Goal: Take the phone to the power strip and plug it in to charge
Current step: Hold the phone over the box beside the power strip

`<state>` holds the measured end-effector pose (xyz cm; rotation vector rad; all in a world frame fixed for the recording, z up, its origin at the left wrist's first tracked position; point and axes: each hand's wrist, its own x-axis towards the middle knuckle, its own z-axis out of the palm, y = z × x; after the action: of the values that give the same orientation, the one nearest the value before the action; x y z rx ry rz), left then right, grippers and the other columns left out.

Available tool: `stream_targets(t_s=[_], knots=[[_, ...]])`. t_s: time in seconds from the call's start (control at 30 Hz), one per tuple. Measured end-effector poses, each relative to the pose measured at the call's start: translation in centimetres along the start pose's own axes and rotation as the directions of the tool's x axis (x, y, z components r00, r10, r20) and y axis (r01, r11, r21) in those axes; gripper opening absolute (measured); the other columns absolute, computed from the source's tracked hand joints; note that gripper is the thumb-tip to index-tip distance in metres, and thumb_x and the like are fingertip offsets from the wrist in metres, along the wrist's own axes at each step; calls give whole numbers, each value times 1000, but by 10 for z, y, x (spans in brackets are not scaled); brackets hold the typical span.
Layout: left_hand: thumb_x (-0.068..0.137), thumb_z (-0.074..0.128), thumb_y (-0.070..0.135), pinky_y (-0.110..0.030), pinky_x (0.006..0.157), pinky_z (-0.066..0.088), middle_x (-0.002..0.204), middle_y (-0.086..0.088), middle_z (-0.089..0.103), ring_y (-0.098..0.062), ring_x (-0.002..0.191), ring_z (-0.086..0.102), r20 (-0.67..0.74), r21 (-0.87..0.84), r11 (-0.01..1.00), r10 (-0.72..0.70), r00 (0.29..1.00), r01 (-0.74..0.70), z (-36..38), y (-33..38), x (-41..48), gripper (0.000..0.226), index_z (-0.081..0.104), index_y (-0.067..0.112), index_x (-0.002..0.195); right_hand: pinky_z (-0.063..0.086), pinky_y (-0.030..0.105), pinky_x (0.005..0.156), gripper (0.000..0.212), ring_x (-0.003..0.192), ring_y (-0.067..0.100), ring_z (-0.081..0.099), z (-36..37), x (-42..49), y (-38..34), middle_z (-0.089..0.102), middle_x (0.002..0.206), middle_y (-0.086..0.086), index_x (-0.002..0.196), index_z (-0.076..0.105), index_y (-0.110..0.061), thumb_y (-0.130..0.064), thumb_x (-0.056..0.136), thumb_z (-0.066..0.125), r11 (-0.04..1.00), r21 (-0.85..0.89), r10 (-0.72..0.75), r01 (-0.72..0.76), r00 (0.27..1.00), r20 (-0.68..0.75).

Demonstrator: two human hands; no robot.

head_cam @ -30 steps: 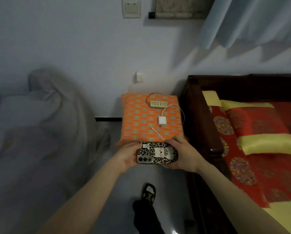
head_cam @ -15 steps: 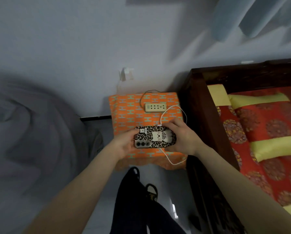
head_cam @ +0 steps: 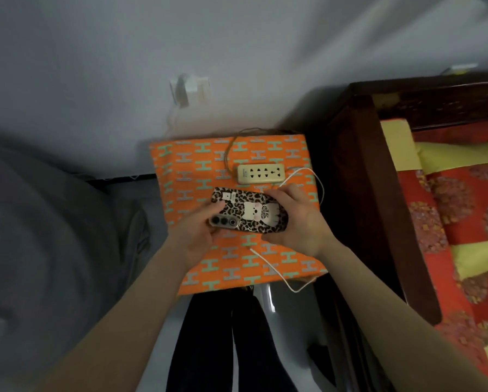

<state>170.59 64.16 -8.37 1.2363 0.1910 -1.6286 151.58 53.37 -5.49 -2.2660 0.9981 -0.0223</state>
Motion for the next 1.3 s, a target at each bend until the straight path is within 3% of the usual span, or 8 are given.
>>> stream_targets(t_s=[0.23,0.37,0.43,0.53,0.77,0.9,1.0,1.3], knots=[[86,57,11,-53,105,41,141,-14,52,-33,127,51,-6,-332,938,101,995,-97,-1,-28,65,56,41,9,140,53,43,87,83,110,28,51,55,52,31,50,120,13,135,47,-7,-27,65,86,998,24,-51,53,995,-85],[83,62,15,-49,87,55,136,-12,57,-29,115,61,-123,-343,933,71,990,-110,-27,-36,88,58,45,14,138,48,22,94,87,116,12,48,82,43,48,48,128,3,142,40,-13,-34,69,83,978,205,63,-48,996,-67],[83,61,15,-45,78,58,135,-11,58,-27,111,64,-151,-347,929,82,985,-131,-41,-39,93,57,44,15,138,50,20,85,67,105,6,52,96,27,55,50,117,-8,131,52,-19,-30,72,81,964,240,149,-117,982,-120],[81,60,17,-45,82,57,140,-11,54,-29,121,57,-193,-410,901,66,979,-141,-58,-41,96,63,41,15,141,51,33,68,22,84,14,53,116,-3,62,58,92,-5,93,67,-17,-22,75,80,985,39,170,-165,962,-216],[83,57,21,-44,88,55,131,-8,62,-25,119,59,-179,-495,858,55,982,-138,-62,-41,94,55,48,15,137,47,38,72,17,90,27,62,144,-26,61,65,85,-1,79,67,-23,-24,72,83,958,-241,158,-152,987,7],[85,56,21,-36,74,60,112,-8,72,-23,107,67,-173,-526,840,49,984,-134,-57,-35,95,27,70,13,107,56,38,68,10,79,11,65,125,-15,53,67,81,-9,82,60,-29,-33,89,64,942,189,268,-276,961,64],[90,53,22,-29,65,60,100,-5,76,-19,96,71,-184,-536,832,52,982,-144,-47,-29,94,21,68,12,101,60,30,66,4,75,10,70,96,-4,43,73,80,-11,85,62,-33,-34,83,66,712,619,352,-332,931,95],[95,43,25,-22,54,58,75,-1,71,-14,73,66,-244,-428,894,31,969,-136,-10,-20,90,21,59,13,88,54,23,70,15,79,16,69,45,18,21,74,87,-12,94,74,-27,-23,80,75,776,631,252,15,910,-330]])
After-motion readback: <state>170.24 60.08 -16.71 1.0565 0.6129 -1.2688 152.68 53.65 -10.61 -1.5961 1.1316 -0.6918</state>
